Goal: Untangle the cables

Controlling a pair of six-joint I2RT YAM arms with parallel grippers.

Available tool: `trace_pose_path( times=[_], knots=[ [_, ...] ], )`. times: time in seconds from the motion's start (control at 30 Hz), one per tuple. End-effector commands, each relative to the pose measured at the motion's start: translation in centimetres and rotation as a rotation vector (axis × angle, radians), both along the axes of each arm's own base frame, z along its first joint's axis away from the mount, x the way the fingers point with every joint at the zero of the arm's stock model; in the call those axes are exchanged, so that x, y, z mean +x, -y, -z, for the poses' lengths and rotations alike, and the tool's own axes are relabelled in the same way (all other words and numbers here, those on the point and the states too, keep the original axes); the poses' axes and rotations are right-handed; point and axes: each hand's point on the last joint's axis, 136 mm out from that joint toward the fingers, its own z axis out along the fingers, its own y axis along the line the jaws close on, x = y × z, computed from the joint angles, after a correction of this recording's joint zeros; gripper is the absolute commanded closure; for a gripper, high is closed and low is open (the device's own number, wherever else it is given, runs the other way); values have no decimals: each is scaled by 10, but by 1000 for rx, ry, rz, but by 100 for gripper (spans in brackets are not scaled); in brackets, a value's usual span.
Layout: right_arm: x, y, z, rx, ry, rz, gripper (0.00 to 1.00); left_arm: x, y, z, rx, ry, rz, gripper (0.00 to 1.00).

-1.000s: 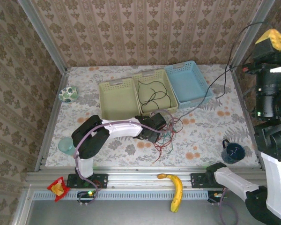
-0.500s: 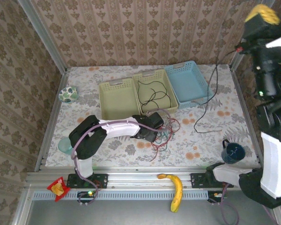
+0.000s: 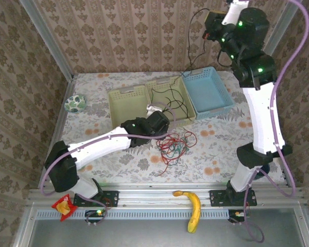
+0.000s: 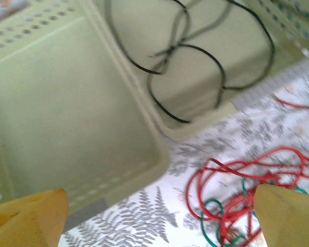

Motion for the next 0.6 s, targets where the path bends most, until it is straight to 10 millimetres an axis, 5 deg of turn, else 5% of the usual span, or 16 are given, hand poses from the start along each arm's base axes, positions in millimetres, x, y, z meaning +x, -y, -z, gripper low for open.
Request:
trace_pose_path(
  times=[0.0, 0.17, 0.3, 0.43, 0.57],
  knots=[
    [3, -8, 6, -18, -19, 9, 100, 6, -48, -4, 11, 35, -210, 6],
    [32, -43, 84, -187, -202, 34, 100, -2, -69, 7, -34, 14, -289, 6],
    [46, -64, 177, -327, -396, 61, 100, -5, -78, 8, -25, 12, -327, 6],
    [54, -75, 271, -313, -589, 36, 100, -3, -82, 2, -6, 28, -335, 6],
    [59, -75, 338, -205, -729, 11, 100, -2, -81, -2, -7, 33, -330, 5]
  ],
)
